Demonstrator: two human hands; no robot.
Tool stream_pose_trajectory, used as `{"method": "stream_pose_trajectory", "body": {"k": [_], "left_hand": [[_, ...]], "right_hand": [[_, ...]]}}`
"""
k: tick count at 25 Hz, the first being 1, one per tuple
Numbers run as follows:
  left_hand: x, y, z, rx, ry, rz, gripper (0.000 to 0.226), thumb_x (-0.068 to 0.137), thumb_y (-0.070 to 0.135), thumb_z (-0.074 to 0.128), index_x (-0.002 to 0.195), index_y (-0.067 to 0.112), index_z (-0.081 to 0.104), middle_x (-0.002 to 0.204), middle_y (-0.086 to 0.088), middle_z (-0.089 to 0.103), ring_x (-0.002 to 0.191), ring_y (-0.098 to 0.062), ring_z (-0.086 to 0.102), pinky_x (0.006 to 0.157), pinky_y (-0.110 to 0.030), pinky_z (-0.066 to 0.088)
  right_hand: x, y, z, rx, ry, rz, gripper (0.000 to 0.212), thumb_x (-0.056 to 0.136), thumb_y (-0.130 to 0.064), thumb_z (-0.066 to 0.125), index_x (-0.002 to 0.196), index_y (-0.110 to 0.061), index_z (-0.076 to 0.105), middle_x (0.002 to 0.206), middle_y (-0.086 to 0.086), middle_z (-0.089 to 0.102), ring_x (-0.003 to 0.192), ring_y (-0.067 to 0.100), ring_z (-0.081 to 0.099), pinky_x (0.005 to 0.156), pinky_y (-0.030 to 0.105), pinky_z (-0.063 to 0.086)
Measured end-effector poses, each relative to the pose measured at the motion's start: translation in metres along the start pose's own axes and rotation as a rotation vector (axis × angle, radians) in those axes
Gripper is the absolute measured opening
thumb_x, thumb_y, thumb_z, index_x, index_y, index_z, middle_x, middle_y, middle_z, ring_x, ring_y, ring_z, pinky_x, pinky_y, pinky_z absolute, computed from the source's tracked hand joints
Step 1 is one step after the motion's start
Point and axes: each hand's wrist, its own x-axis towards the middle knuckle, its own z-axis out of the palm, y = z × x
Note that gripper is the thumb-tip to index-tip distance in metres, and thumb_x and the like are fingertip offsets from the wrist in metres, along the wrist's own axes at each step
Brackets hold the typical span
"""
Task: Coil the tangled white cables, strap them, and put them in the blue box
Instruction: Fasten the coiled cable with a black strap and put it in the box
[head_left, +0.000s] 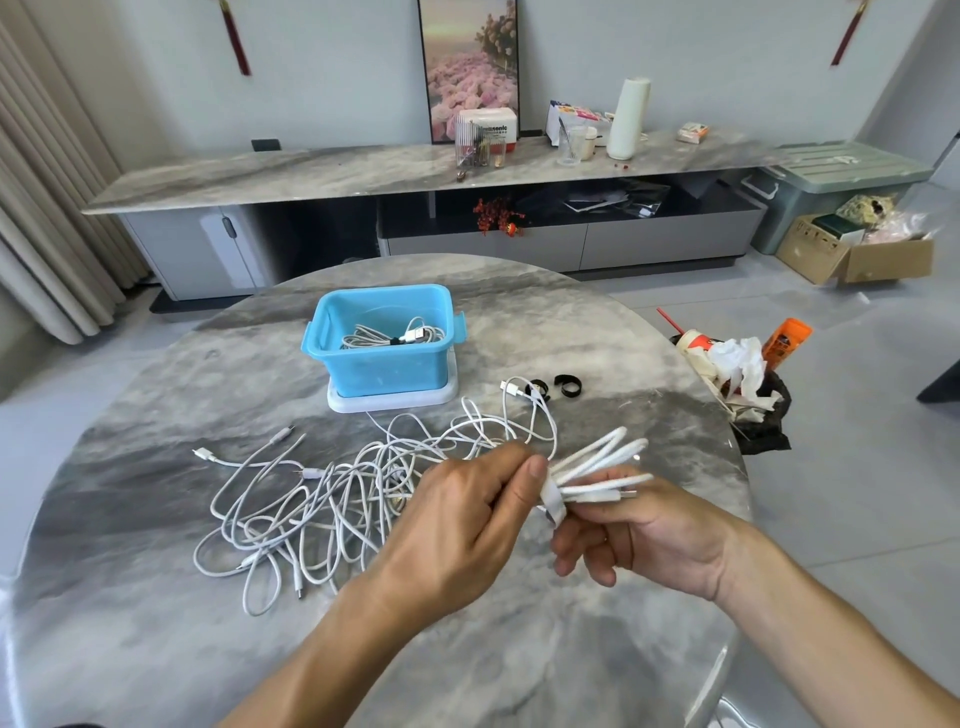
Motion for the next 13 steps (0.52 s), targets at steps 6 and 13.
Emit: {"method": "stream_pose_trajectory", "body": {"k": [6,13], "left_hand": [[-0.0038,0.0004,-0.0021,0.099,0.003,0.118,0.028,0.104,0.037,0.036,0.077,0.029,0.038,0.052,0.015,0.035,0.046,-0.011,0.041,0.050,-0.021,0.032],[-0.0073,-0.0009,-0.0009,0.227,-0.024,0.230,0.029,0.104,0.034,0.037,0.081,0.020,0.047,0.056,0.004,0.046,0.049,-0.020,0.045,0.047,-0.033,0.037]], "right_hand": [[0.0063,0.0063,-0.0005,-0.064,-0.243,0.168,0.048,0.087,-0.054,0.060,0.104,-0.012,0.074,0.097,0.017,0.074,0.075,0.024,0.072,0.059,0.027,0.055],[0.0041,0.0031,-0.0049,-0.117,-0.177,0.190,0.025,0.081,-0.035,0.065,0.068,-0.015,0.071,0.063,0.012,0.068,0.051,0.020,0.064,0.043,0.023,0.047]]}}
